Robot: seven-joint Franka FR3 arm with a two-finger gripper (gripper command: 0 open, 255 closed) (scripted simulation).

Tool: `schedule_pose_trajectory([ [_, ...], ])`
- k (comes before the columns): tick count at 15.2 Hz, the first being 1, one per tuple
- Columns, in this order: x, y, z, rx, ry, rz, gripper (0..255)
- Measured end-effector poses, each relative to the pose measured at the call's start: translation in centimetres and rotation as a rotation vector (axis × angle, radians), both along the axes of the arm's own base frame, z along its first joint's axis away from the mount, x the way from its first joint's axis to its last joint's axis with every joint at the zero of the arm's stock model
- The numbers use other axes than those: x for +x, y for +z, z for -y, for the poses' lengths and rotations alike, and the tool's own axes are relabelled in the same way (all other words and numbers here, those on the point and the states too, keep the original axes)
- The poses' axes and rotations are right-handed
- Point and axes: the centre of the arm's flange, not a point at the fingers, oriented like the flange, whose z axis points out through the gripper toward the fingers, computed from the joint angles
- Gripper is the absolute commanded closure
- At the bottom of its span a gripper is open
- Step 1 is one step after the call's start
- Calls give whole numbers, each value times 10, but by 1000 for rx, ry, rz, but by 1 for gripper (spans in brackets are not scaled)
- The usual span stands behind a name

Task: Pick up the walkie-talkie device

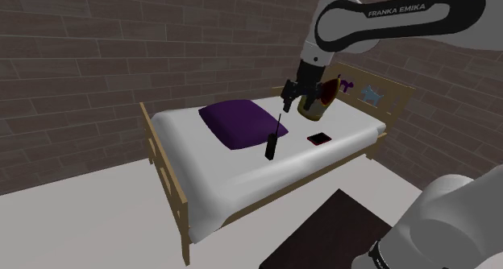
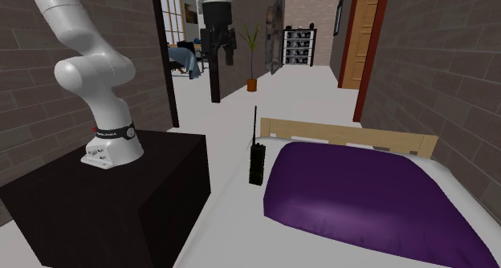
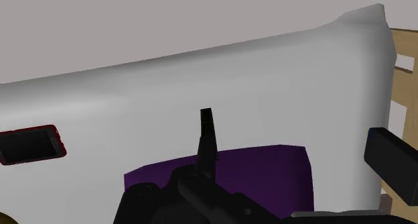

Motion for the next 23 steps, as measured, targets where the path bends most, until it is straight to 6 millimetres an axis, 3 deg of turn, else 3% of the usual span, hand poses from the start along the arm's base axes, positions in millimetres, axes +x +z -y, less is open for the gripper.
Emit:
schedule_pose_trajectory([
  [8,77,-76,24,-43,-60,-60,0],
  [17,156,-161,67,-91,-128,-129,0],
  [23,165,-198,69,-96,-135,-136,0],
])
